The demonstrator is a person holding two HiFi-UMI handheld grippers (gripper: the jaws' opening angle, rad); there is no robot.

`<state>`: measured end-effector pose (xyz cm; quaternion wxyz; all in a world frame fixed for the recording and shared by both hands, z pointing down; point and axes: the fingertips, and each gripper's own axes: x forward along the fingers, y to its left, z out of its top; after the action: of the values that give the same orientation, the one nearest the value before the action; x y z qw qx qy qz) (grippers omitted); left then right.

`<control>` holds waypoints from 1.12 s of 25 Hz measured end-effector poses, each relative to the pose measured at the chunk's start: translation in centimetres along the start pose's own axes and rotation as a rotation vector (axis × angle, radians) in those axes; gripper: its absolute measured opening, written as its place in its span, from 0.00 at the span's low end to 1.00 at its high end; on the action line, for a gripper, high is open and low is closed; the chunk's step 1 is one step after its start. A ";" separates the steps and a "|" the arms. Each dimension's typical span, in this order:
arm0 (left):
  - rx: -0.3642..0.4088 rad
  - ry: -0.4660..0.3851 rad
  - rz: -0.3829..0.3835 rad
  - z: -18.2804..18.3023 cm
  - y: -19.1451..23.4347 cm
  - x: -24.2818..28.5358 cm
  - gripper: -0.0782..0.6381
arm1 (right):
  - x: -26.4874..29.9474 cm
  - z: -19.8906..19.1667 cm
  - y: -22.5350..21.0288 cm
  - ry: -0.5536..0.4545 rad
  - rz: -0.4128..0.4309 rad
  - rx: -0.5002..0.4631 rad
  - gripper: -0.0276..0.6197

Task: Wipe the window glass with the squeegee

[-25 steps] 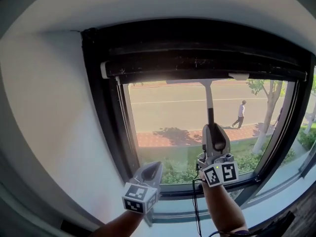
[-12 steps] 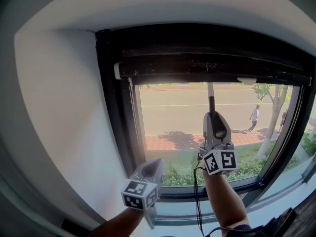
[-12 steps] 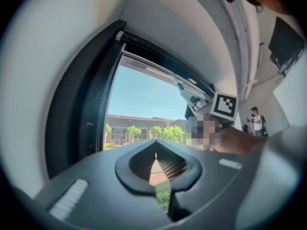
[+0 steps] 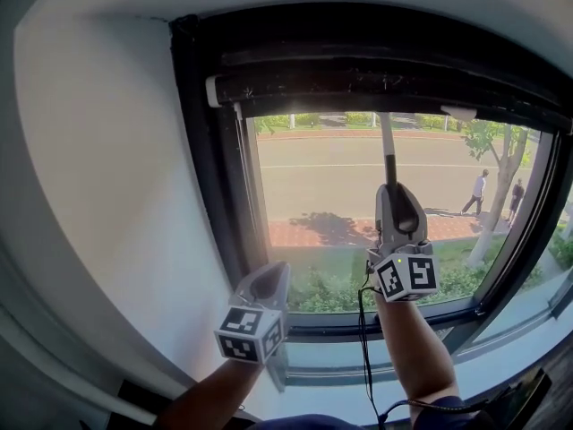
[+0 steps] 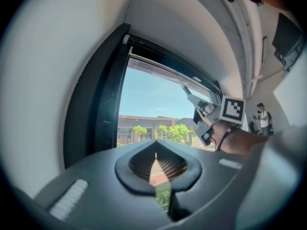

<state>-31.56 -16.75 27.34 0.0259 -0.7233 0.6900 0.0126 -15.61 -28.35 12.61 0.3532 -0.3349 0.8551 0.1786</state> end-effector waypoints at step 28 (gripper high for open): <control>-0.024 0.011 -0.022 -2.4 -0.5 -2.0 0.12 | -7.8 -4.8 1.0 0.166 -0.043 -0.023 0.20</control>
<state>-31.24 -14.83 29.82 0.0136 -0.7311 0.6819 0.0163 -14.49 -26.76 21.61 0.2809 -0.3709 0.8720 0.1524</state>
